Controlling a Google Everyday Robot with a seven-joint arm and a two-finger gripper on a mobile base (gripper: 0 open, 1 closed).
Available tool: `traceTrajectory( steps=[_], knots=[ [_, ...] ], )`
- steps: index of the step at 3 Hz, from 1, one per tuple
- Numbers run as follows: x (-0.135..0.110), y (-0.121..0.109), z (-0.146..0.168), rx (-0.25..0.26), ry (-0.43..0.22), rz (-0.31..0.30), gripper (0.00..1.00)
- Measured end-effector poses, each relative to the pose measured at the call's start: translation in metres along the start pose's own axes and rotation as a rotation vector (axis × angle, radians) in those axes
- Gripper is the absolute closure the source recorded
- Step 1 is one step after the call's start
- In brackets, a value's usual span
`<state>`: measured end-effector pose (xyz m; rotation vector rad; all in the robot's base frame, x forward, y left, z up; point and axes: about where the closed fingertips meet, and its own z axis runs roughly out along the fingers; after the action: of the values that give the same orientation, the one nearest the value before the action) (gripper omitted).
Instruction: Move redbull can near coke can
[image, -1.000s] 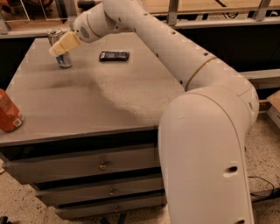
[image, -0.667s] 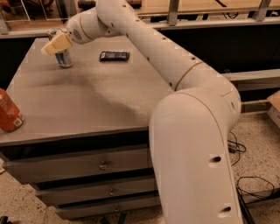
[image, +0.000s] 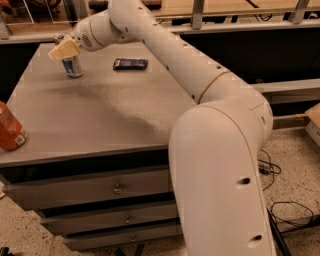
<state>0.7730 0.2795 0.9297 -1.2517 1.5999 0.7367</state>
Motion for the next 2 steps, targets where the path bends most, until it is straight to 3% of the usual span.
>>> traceTrajectory(
  steps=[1,2],
  knots=[
    [0.0010,0.0022,0.0035,-0.006,0.002,0.001,0.00],
    [-0.0005,0.0026,0.0055,-0.012,-0.004,0.000,0.00]
  ],
)
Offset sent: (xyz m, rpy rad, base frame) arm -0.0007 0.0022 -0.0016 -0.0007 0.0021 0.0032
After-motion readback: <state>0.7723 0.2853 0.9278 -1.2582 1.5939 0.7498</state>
